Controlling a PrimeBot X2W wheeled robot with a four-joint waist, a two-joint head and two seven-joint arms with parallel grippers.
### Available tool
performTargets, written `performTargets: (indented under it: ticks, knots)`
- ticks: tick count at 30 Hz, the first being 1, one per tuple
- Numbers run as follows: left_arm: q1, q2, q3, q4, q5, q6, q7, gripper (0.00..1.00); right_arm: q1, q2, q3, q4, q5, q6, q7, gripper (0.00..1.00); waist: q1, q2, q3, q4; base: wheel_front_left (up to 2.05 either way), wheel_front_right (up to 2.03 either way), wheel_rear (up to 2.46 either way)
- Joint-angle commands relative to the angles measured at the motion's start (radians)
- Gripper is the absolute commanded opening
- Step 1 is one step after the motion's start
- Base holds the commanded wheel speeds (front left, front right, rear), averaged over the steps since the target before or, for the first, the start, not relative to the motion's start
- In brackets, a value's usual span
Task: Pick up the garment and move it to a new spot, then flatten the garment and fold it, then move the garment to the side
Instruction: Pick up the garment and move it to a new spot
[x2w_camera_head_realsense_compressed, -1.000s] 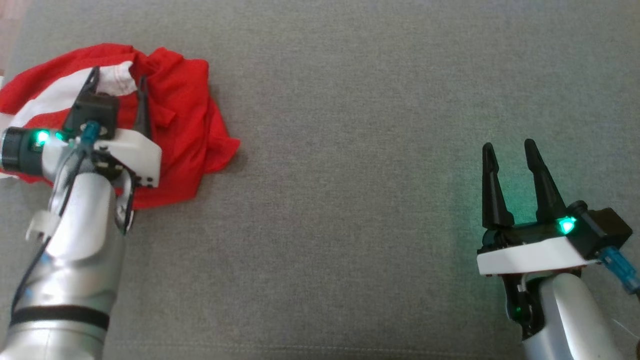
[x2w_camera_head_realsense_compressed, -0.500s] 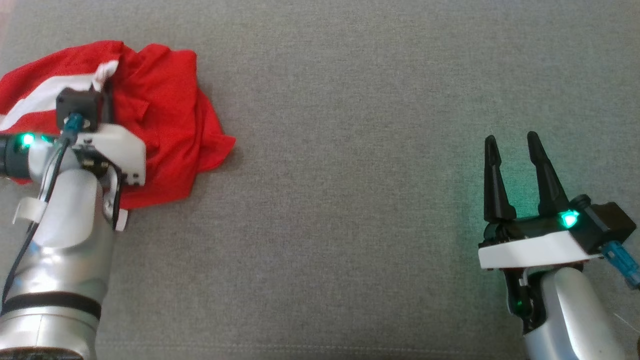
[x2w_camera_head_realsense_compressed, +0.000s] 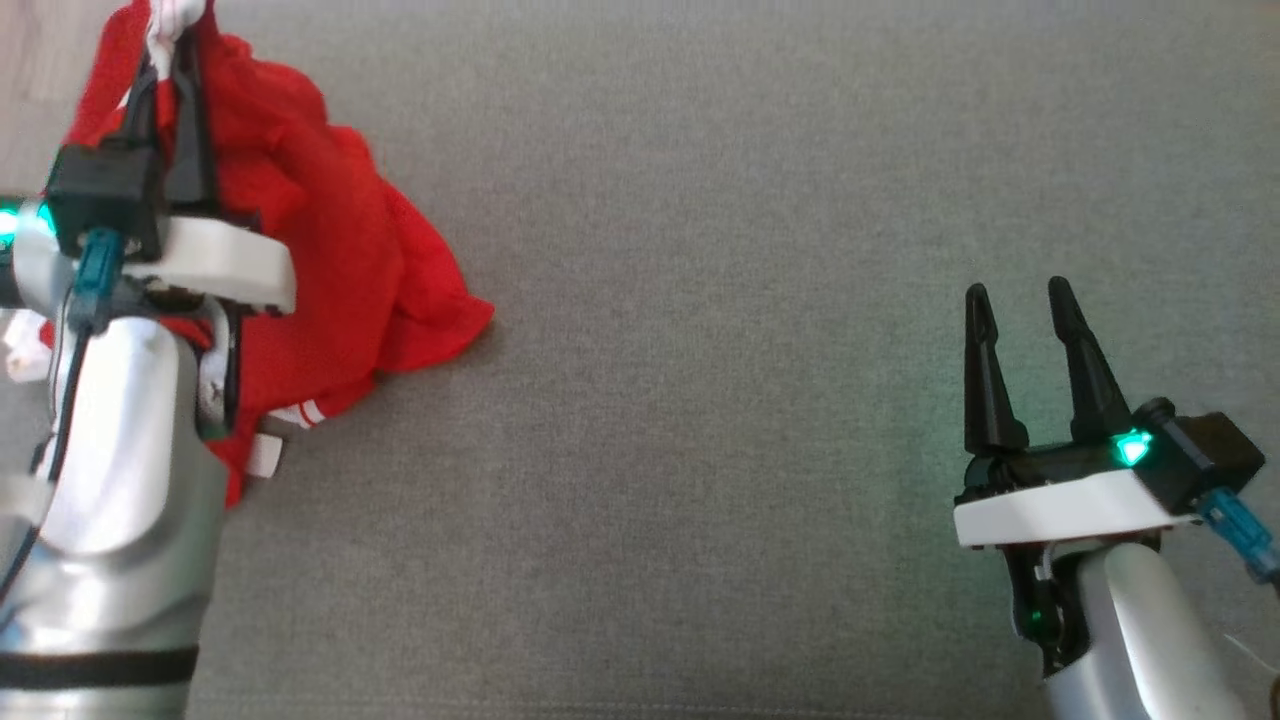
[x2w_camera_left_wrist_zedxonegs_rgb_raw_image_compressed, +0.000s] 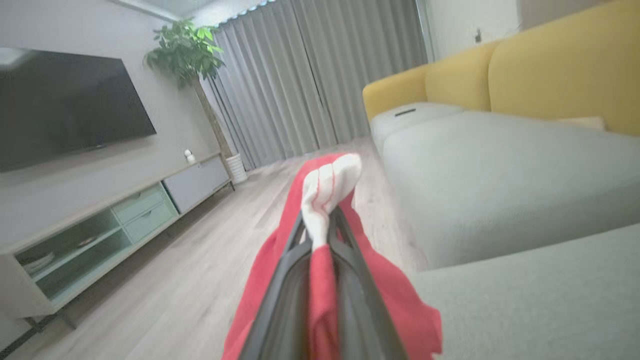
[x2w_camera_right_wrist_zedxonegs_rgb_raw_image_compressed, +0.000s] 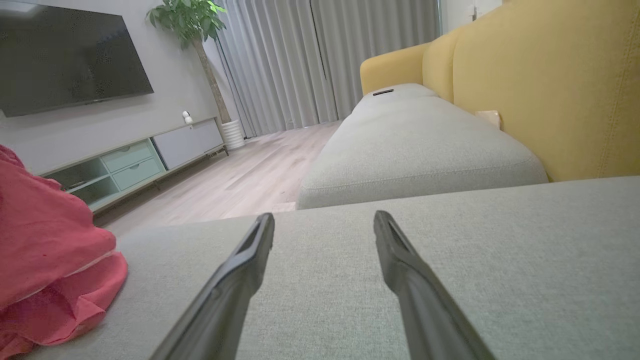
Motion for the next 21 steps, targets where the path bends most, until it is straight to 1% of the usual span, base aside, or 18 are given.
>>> performTargets:
  ticks: [1, 6, 9, 12, 17, 21]
  knots:
    - [-0.026, 0.048, 0.038, -0.082, -0.006, 0.000, -0.012, 0.00, 0.002, -0.005, 0.027, -0.027, 0.010, 0.008, -0.011, 1.00, 0.0000, 0.0000, -0.023, -0.004, 0.00, 0.00, 0.00]
    - [0.000, 0.032, 0.009, -0.214, -0.008, -0.009, -0.012, 0.00, 0.011, -0.005, 0.030, -0.022, 0.023, 0.008, -0.011, 1.00, 0.0000, 0.0000, -0.062, -0.020, 0.00, 0.00, 0.00]
    - [0.009, 0.018, -0.011, -0.250, -0.010, -0.014, -0.012, 0.00, 0.014, -0.005, 0.031, -0.020, 0.029, 0.008, -0.011, 1.00, 0.0000, 0.0000, -0.074, -0.031, 0.00, 0.00, 0.00]
    - [0.021, -0.018, -0.054, -0.286, -0.012, -0.024, -0.012, 0.00, 0.017, -0.005, 0.033, -0.020, 0.034, 0.008, -0.011, 1.00, 0.0000, 0.0000, -0.085, -0.055, 0.00, 0.00, 0.00]
    - [0.031, -0.093, -0.125, -0.301, -0.014, -0.020, -0.005, 0.00, 0.009, -0.005, 0.042, -0.031, 0.046, 0.008, -0.011, 1.00, 0.0000, 0.0000, -0.085, -0.130, 0.00, 0.00, 0.00]
    - [0.039, -0.151, -0.173, -0.265, -0.028, -0.003, -0.004, 0.00, -0.006, -0.005, 0.044, -0.041, 0.066, 0.008, -0.011, 1.00, 0.0000, 0.0000, -0.068, -0.219, 0.00, 0.00, 0.00]
